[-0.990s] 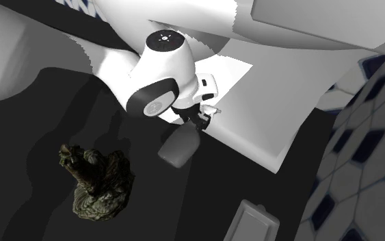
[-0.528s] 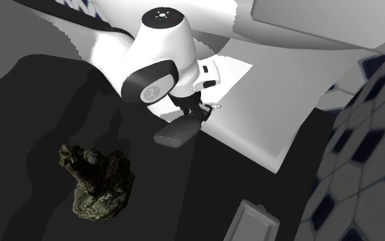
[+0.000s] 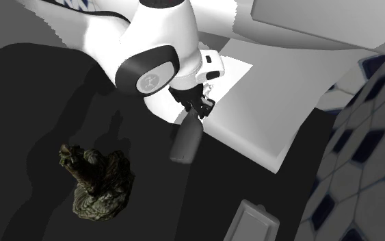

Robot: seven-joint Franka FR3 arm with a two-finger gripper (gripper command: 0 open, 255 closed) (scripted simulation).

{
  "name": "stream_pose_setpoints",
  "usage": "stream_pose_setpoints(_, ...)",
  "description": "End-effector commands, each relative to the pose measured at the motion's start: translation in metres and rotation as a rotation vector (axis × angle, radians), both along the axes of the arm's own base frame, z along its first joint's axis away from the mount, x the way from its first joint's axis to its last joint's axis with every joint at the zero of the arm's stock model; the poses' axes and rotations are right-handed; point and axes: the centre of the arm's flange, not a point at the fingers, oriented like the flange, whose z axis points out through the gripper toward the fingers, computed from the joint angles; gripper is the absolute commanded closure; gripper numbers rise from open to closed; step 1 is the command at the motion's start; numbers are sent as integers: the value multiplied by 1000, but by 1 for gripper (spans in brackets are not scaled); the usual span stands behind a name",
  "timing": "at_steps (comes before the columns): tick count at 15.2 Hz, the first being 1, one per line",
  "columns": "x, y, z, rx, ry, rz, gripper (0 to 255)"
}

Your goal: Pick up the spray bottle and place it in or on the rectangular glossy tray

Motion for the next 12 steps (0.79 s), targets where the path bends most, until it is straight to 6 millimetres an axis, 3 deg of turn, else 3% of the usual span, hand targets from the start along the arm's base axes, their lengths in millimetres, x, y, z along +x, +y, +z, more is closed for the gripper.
stream_pose_setpoints(1, -6, -23, 4, 1, -6, 1, 255)
stream_pose_setpoints(12, -38, -164, 8, 1, -6, 1, 255)
